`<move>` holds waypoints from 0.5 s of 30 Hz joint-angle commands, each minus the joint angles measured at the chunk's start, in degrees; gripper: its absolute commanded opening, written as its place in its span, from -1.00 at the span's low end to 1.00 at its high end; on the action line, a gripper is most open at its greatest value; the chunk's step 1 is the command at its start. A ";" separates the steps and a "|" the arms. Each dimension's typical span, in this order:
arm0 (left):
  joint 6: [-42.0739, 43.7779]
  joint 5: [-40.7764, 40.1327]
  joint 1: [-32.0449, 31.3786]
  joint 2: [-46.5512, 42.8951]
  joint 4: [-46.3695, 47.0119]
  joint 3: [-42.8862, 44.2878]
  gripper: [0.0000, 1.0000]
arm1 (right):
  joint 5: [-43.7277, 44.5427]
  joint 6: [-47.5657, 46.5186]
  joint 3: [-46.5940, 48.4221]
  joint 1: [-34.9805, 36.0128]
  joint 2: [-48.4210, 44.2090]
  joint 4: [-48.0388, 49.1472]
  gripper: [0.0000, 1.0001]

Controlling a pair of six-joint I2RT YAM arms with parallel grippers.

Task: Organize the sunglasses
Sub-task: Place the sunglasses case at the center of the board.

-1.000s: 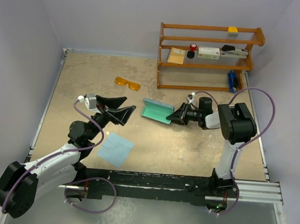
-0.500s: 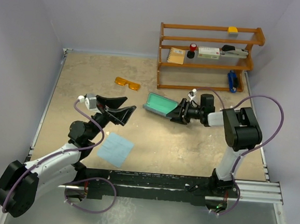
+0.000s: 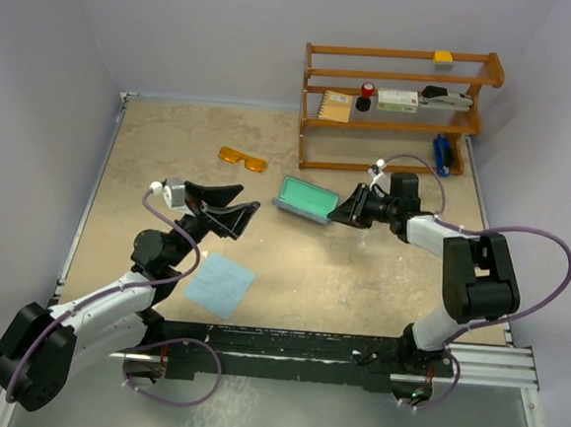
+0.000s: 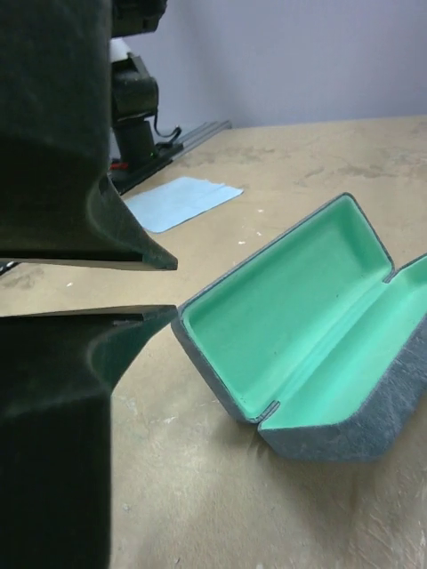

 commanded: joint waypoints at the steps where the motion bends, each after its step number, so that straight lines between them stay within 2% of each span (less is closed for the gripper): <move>1: -1.02 0.84 0.43 0.37 3.87 0.09 0.57 | 2.38 -1.50 -0.20 0.46 -4.98 -3.14 -0.64; 3: -1.18 1.00 0.43 0.35 4.18 -0.09 0.57 | 3.55 -1.44 0.51 1.42 -6.81 -3.57 -0.87; 5: -1.48 0.95 0.43 0.69 4.67 -0.18 0.57 | 4.43 -1.71 2.43 2.86 -6.93 -4.49 -1.00; 15: -1.73 0.49 0.43 0.98 4.35 -0.09 0.56 | 13.22 -3.74 12.87 11.63 1.56 -7.12 -1.00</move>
